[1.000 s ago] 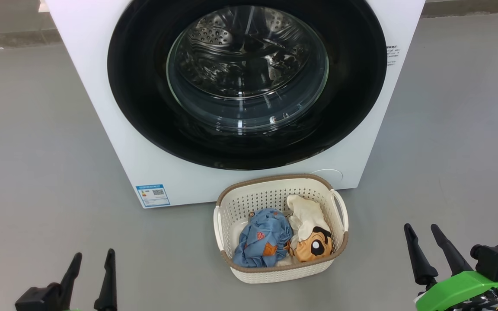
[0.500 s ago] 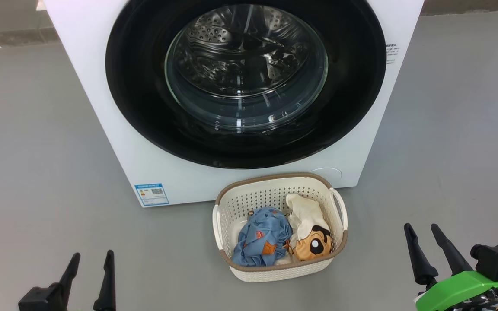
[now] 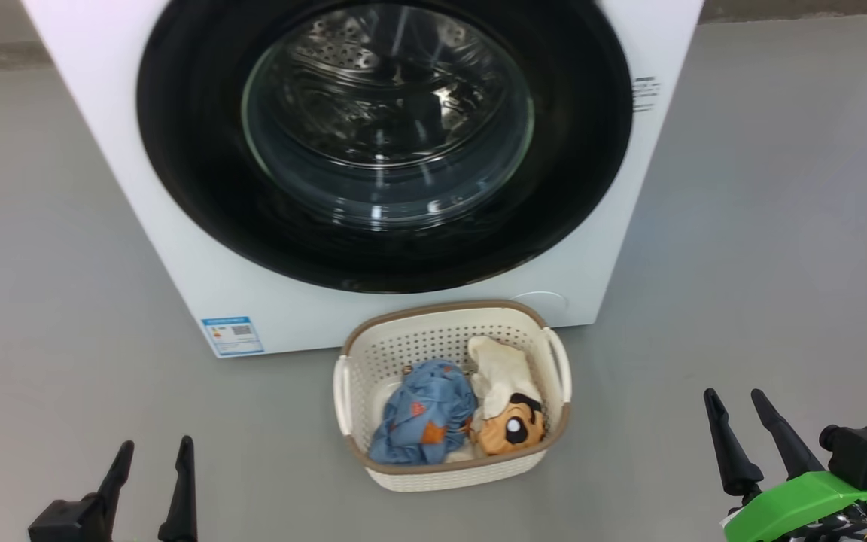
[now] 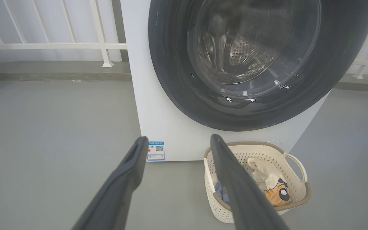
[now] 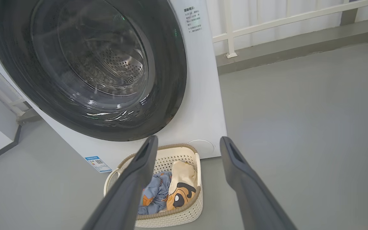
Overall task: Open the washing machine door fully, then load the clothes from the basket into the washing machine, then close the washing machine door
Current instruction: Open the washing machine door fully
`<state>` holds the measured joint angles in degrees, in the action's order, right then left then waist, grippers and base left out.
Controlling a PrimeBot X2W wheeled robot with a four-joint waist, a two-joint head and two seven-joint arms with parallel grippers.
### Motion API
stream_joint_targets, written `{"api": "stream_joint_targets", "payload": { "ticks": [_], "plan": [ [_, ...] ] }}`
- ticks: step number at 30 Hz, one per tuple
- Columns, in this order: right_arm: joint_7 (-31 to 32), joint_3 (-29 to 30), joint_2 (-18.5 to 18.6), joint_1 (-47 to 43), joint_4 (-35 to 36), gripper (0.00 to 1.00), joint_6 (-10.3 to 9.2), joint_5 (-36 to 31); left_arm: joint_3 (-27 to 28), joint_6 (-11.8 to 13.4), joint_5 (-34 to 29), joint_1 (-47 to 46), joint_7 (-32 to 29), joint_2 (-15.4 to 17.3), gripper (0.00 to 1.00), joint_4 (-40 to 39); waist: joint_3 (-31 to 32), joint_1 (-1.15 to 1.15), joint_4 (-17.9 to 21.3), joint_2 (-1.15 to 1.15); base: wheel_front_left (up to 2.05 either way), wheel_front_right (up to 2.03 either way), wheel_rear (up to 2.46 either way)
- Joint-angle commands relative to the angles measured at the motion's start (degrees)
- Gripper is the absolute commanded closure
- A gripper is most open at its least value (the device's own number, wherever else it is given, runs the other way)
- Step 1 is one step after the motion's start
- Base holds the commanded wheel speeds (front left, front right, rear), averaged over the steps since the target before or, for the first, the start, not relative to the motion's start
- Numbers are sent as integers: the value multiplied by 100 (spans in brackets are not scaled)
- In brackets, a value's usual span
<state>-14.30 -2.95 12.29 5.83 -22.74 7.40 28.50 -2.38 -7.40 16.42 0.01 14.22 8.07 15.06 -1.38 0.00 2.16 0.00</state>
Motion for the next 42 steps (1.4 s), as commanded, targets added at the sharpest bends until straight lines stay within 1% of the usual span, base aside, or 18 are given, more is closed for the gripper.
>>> {"api": "stream_joint_targets", "payload": {
  "ticks": [1,18,21,25,32,42],
  "plan": [
    [-70,-99,96,79,154,0,9,-63,196,-9,-46,-215,78,62,0,-107,-16,0,-2,0,123,123,-246],
    [-70,-132,78,124,163,0,9,-172,208,-9,-68,-272,78,46,0,-126,-103,0,13,0,123,123,-246],
    [-70,-139,73,141,165,0,9,-187,240,-9,179,-302,78,-34,0,-238,-132,0,15,0,121,121,-241],
    [-70,-146,65,153,163,0,9,-184,231,-9,243,-294,78,15,0,-275,-148,0,12,0,96,96,-192],
    [-70,-148,66,161,156,0,9,-190,194,-9,251,-283,78,47,0,-269,-146,0,-6,0,53,53,-105],
    [-70,-173,71,177,139,0,9,-208,163,-9,268,-264,78,22,0,-246,-137,0,-66,0,4,4,-8]
  ]
}}
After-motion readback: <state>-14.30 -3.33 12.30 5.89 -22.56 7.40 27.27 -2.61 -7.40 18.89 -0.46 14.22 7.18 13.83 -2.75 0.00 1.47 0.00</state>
